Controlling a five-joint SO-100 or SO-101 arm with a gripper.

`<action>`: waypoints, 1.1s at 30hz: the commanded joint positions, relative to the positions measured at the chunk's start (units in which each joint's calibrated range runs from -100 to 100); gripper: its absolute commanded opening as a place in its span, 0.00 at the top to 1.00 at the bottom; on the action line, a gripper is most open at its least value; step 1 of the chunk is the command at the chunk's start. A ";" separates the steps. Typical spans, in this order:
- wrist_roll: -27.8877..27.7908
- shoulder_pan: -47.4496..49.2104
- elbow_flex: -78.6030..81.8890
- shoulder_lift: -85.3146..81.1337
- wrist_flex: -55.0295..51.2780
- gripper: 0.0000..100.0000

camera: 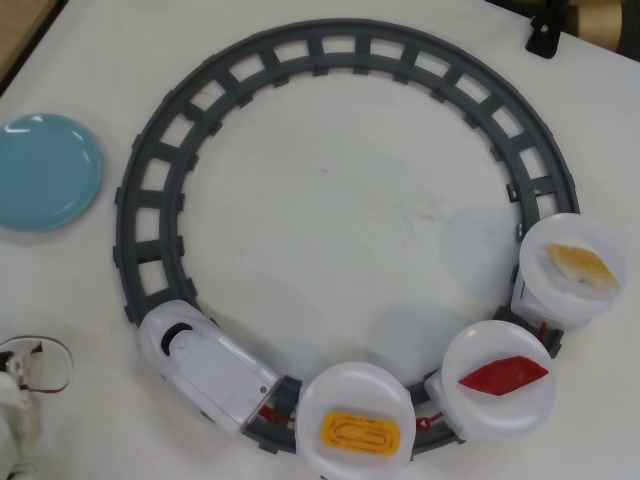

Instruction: Pick up the sushi from the Shinkansen and put it on the blue dish

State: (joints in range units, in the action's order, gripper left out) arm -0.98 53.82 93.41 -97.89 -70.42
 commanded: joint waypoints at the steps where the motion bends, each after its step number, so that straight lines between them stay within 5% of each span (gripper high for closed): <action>1: -0.17 0.14 0.10 -0.20 -0.37 0.97; 33: -0.27 0.14 0.00 -0.20 -0.20 0.97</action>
State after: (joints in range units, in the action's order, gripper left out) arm -0.98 53.82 93.41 -97.89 -70.42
